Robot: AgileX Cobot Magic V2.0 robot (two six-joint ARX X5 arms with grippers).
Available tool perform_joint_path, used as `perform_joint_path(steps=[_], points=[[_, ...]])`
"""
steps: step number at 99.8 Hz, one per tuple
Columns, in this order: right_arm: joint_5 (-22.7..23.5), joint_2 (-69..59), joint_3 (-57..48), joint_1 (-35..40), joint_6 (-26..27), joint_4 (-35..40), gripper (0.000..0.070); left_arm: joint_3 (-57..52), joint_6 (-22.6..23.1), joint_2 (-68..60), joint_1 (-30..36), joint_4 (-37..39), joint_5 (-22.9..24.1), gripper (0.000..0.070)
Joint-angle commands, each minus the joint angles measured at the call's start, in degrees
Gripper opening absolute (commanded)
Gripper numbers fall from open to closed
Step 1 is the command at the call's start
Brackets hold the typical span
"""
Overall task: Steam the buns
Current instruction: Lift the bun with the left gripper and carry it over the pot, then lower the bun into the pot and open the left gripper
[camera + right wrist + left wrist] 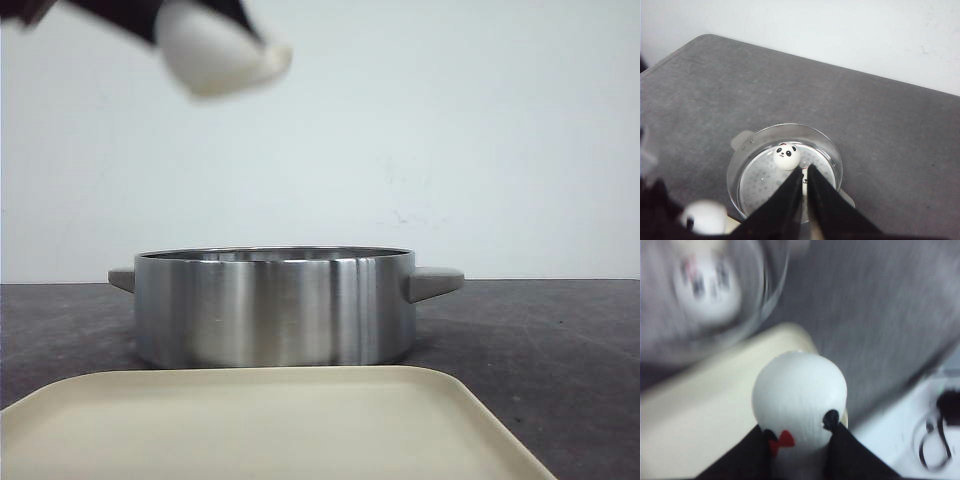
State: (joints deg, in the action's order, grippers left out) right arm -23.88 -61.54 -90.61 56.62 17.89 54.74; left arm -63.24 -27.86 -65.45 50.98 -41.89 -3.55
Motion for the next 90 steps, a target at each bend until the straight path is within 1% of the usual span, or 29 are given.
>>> perform_joint_path(steps=[1, 20, 32, 53, 79, 81, 84, 90], points=[[-0.2, -0.4, -1.1, 0.7, 0.1, -0.4, 0.0007, -4.7, 7.2, -2.6, -1.2, -0.5, 2.3, 0.0000], [-0.2, -0.4, -1.1, 0.7, 0.1, -0.7, 0.0007, -14.4, 15.3, -12.7, -9.3, -4.3, 2.5, 0.0000], [-0.2, -0.4, -1.1, 0.7, 0.1, -0.7, 0.0007, -17.9, 17.8, -20.0, -13.2, -5.0, 2.5, 0.0000], [-0.2, -0.5, -1.1, 0.7, 0.1, -0.7, 0.0007, -20.0, 18.2, -30.3, -17.2, -4.5, 2.5, 0.0000], [-0.2, -0.5, -1.1, 0.7, 0.1, -0.5, 0.0007, -20.0, 18.2, -39.3, -18.0, -3.2, 2.6, 0.0004], [-0.2, -0.5, -1.1, 0.7, 0.1, -0.4, 0.0007, -20.0, 18.2, -39.8, -18.0, -3.3, 2.6, 0.0019], [-0.2, -0.5, -1.1, 0.7, 0.1, -0.2, 0.0007, -20.0, 18.2, -40.6, -18.0, -3.4, 2.6, 0.0064], [-0.2, -0.5, -1.1, 0.7, 0.2, 0.2, 0.0007, -20.0, 18.1, -41.9, -18.0, -3.8, 2.5, 0.0204]])
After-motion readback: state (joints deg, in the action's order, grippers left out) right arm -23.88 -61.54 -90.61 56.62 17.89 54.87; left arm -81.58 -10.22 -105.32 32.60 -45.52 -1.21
